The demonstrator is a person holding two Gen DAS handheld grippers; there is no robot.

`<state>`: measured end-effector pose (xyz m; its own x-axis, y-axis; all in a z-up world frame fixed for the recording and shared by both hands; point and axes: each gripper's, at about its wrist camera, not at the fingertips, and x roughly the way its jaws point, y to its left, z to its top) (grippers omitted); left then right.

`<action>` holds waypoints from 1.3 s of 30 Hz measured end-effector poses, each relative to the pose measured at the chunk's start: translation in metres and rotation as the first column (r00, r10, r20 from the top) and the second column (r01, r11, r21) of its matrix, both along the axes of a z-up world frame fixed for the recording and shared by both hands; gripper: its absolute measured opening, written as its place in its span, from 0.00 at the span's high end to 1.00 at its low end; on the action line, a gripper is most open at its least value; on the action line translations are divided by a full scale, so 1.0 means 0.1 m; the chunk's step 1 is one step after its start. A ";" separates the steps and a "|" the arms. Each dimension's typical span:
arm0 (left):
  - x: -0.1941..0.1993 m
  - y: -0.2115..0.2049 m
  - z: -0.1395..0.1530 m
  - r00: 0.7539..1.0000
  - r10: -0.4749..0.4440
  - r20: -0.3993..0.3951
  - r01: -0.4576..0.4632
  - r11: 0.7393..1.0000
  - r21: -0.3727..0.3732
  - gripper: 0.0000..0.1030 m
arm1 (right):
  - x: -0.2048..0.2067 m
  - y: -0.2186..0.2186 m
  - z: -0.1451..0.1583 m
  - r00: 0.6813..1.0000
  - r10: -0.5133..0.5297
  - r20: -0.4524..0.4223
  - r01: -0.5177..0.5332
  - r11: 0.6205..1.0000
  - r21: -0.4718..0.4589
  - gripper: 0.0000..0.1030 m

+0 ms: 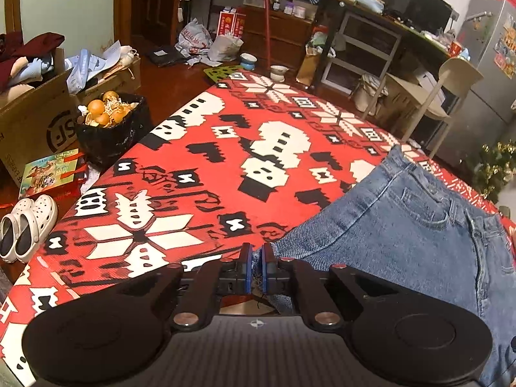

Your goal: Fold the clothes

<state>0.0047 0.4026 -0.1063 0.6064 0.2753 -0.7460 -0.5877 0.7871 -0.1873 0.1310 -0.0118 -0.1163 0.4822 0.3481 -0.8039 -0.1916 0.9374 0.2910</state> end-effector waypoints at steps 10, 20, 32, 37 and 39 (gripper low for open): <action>-0.29 0.48 -0.03 0.971 0.237 0.029 -0.232 0.965 -0.119 0.94 | 0.06 -0.06 0.02 1.000 -0.011 0.004 0.011 1.000 0.022 0.69; -0.32 0.34 0.05 0.983 0.168 0.071 -0.150 0.965 -0.216 0.67 | -0.04 0.03 0.04 0.999 0.049 0.004 -0.049 0.999 0.020 0.69; -0.27 -0.57 0.03 0.978 -0.181 0.101 0.207 0.849 -0.487 0.67 | -0.46 0.44 0.08 0.955 0.295 -0.022 -0.294 0.955 0.045 0.69; -0.36 -0.96 -0.01 0.967 -0.234 0.097 0.248 0.797 -0.550 0.67 | -0.71 0.58 0.14 0.928 0.371 -0.035 -0.366 0.925 0.104 0.69; -0.39 -1.12 -0.05 0.962 -0.256 0.096 0.264 0.781 -0.565 0.64 | -0.79 0.60 0.14 0.925 0.378 -0.051 -0.369 0.920 0.130 0.69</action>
